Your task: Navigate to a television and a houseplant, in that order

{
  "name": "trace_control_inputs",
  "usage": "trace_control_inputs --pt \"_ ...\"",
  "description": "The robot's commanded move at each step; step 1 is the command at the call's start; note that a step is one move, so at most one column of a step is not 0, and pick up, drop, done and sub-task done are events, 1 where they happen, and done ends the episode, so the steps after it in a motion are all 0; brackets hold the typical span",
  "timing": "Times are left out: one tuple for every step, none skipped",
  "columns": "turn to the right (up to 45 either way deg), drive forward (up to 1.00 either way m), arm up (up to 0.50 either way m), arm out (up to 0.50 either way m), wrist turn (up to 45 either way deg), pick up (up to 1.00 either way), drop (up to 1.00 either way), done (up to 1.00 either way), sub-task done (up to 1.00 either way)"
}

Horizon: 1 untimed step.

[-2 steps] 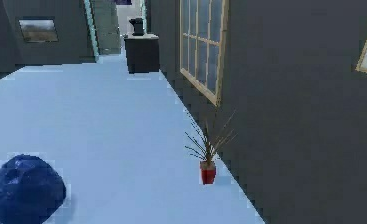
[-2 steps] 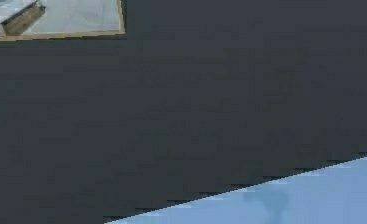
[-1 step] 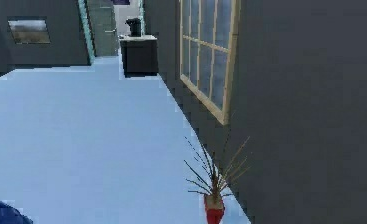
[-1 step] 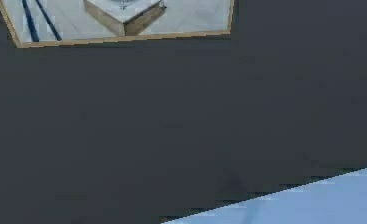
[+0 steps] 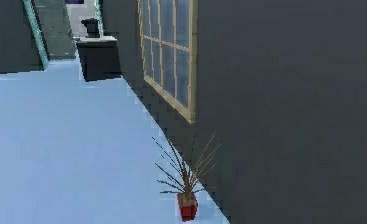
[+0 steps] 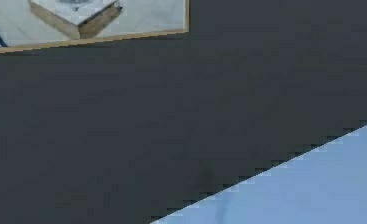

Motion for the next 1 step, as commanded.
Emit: trace_control_inputs --pt "0.0 0.0 0.0 0.0 0.0 0.0 0.0 1.0 0.0"
